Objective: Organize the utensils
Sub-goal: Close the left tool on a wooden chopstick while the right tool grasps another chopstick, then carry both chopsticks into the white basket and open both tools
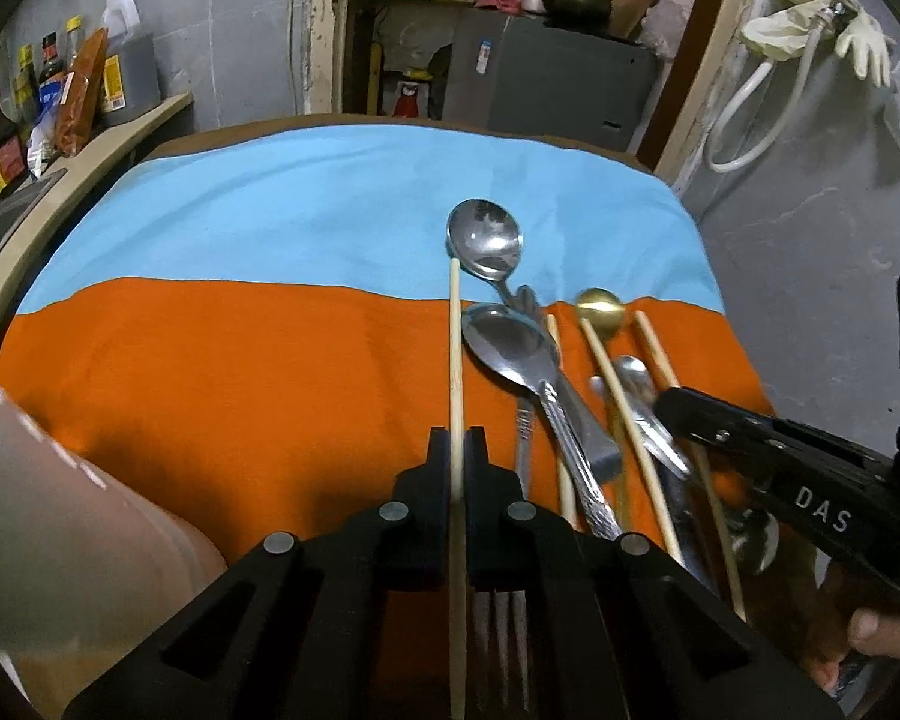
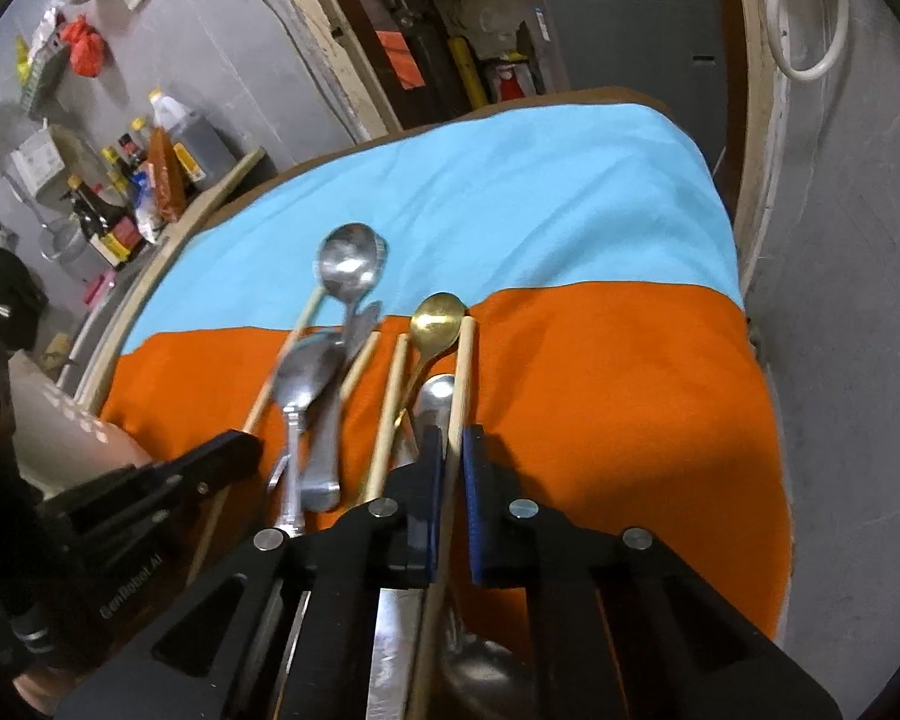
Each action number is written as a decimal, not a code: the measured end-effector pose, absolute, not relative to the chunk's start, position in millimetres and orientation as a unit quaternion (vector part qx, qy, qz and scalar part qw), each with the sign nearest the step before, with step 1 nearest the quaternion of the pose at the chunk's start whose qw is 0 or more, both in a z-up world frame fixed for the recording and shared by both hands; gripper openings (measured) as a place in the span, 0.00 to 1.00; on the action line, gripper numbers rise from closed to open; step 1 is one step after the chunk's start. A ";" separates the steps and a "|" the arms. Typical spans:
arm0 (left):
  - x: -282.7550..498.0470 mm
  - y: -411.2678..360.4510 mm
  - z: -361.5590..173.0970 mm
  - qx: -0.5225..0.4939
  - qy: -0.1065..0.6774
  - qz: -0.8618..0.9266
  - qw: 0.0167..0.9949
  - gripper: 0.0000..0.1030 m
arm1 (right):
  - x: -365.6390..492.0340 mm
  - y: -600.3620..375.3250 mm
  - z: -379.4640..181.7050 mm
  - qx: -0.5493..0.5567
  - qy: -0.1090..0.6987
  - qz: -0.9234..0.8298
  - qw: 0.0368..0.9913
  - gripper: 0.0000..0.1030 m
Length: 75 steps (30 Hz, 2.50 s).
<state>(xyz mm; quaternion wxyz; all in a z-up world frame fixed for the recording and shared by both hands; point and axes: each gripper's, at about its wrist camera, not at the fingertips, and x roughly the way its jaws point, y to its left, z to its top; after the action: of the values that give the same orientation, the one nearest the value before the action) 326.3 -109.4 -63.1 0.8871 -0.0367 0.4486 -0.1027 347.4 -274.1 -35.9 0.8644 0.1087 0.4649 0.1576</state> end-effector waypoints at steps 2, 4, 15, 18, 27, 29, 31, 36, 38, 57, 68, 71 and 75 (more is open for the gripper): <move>318.1 -108.8 -57.3 -0.038 0.434 -0.108 0.894 0.02 | 340.8 -276.2 -32.5 0.126 0.455 0.166 0.866 0.03; 309.6 -108.6 -51.7 -0.038 0.419 -0.115 0.900 0.02 | 333.6 -276.4 -27.5 0.133 0.441 0.176 0.870 0.03; 259.8 -78.1 -15.0 -0.096 0.336 -0.174 0.921 0.02 | 294.0 -276.9 6.9 0.176 0.341 0.233 0.894 0.03; 248.9 -60.8 6.9 -0.120 0.307 -0.185 0.926 0.02 | 281.6 -263.3 26.2 0.175 0.297 0.257 0.903 0.03; 231.8 13.5 78.8 -0.151 0.200 -0.155 0.956 0.02 | 270.5 -187.2 94.7 0.182 0.147 0.339 0.911 0.03; 234.1 34.8 89.1 -0.160 0.175 -0.138 0.962 0.02 | 273.1 -168.3 106.2 0.183 0.121 0.351 0.910 0.03; 239.9 57.6 93.9 -0.172 0.151 -0.123 0.966 0.02 | 275.9 -150.8 117.5 0.179 0.092 0.357 0.912 0.03; 256.4 112.5 93.4 -0.204 0.103 -0.088 0.970 0.02 | 287.3 -116.3 126.2 0.175 0.036 0.362 0.915 0.03; 263.6 128.7 87.3 -0.215 0.091 -0.077 0.969 0.02 | 291.8 -105.2 121.8 0.170 0.022 0.360 0.917 0.03; 241.6 139.3 41.9 -0.162 -0.011 0.002 0.987 0.02 | 285.9 -75.9 68.4 0.086 -0.024 0.287 0.954 0.03; 236.6 126.0 21.0 -0.130 0.011 -0.008 0.991 0.02 | 280.9 -69.6 55.2 0.051 0.010 0.291 0.955 0.03; 233.3 124.7 19.8 -0.127 0.029 -0.020 0.991 0.02 | 279.2 -70.8 54.7 0.046 0.022 0.294 0.955 0.04; 228.6 122.0 19.0 -0.116 0.048 -0.032 0.992 0.03 | 276.3 -72.8 54.8 0.045 0.034 0.300 0.952 0.05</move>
<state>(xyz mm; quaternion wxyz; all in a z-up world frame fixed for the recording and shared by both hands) 228.6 122.0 19.0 0.9915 -0.1163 0.0484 -0.0324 276.3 -72.8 54.8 0.9523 0.0446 0.0344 0.2998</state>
